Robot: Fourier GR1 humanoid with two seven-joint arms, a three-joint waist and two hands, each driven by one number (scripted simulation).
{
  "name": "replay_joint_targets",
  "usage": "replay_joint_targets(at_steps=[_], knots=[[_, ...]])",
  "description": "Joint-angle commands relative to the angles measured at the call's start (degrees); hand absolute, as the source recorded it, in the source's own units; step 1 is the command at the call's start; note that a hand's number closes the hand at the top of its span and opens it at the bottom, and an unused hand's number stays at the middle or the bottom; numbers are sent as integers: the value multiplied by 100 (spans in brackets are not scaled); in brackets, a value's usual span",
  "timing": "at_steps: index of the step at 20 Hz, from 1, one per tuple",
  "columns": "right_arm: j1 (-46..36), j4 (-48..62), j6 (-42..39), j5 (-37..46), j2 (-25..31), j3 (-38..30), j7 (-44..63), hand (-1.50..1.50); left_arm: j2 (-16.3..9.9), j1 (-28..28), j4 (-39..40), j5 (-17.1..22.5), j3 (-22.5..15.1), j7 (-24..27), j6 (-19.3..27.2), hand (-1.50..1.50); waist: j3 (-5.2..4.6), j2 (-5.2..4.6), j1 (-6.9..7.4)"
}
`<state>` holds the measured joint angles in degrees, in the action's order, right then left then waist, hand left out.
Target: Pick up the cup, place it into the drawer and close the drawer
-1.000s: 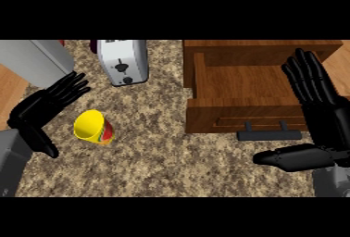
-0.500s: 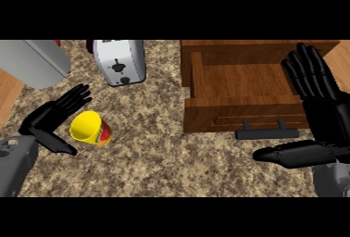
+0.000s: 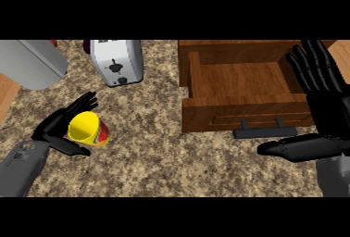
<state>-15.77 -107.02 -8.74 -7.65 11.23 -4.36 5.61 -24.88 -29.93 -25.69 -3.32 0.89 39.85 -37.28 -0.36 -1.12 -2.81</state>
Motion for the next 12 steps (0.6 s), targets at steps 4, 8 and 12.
replay_joint_targets(at_steps=[4,8,12], knots=[[-442,56,70,-86,31,-49,286,-150,156,-122,531,-115,-134,1129,-553,-150,-15,-39,-39],[-234,-91,-22,-94,63,-37,192,-150,216,6,593,-214,-276,1497,-435,-150,-17,-33,-73],[-154,237,-29,71,-44,72,-82,-150,447,-39,644,-302,-412,1700,-188,-150,-13,-62,-55]])
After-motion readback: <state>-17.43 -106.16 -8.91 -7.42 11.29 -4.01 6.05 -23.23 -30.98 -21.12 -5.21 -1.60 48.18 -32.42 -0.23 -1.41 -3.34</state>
